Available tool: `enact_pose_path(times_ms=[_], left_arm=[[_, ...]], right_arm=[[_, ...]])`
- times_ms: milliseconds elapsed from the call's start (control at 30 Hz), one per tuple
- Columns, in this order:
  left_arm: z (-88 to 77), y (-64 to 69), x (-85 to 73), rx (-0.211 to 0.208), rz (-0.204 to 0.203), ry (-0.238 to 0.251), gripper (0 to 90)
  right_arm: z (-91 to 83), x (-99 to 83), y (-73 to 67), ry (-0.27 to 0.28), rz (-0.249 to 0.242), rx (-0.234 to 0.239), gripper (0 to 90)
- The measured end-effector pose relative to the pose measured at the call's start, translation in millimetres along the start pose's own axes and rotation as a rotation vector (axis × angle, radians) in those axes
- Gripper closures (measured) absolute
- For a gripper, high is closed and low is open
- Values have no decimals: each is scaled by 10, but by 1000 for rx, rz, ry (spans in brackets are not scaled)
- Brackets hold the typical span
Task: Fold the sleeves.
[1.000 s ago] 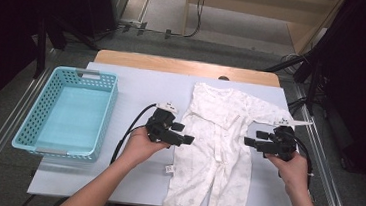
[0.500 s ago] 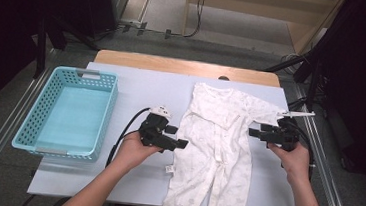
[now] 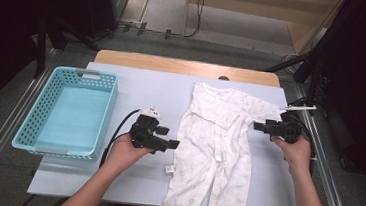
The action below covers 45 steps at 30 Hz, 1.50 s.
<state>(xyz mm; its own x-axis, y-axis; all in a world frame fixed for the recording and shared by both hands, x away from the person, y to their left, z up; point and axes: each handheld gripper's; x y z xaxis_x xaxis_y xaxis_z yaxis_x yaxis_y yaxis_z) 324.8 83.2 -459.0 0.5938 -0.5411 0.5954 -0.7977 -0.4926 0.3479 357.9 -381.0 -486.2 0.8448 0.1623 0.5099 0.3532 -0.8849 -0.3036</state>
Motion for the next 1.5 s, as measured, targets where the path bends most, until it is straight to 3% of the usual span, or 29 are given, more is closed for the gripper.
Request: enact_pose_path(times_ms=[733,1133,1267,1367,1500], left_arm=[[-35,6,-211,26,-42,12,291],[-46,13,-295,39,-59,9,292],[-48,9,-301,36,-64,13,292],[-35,3,-293,35,-63,11,292],[-13,-6,-290,36,-73,3,292]], right_arm=[[76,122,434,-4,57,-91,288],[221,210,572,-33,74,-188,309],[246,205,542,-30,51,-233,378],[273,183,490,-29,14,-292,485],[280,181,467,-25,37,-313,575]])
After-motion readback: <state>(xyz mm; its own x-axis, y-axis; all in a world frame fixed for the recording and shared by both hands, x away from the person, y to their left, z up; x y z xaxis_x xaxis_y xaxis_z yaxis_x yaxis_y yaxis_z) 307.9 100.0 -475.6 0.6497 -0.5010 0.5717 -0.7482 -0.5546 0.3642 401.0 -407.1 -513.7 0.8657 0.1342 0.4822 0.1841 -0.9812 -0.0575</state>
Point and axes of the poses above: each handheld gripper's, and its own axes: z roughly forward along the jaws, x roughly out of its top, y roughly to its right, and after that the axes turned 8 degrees about -y, right-handed
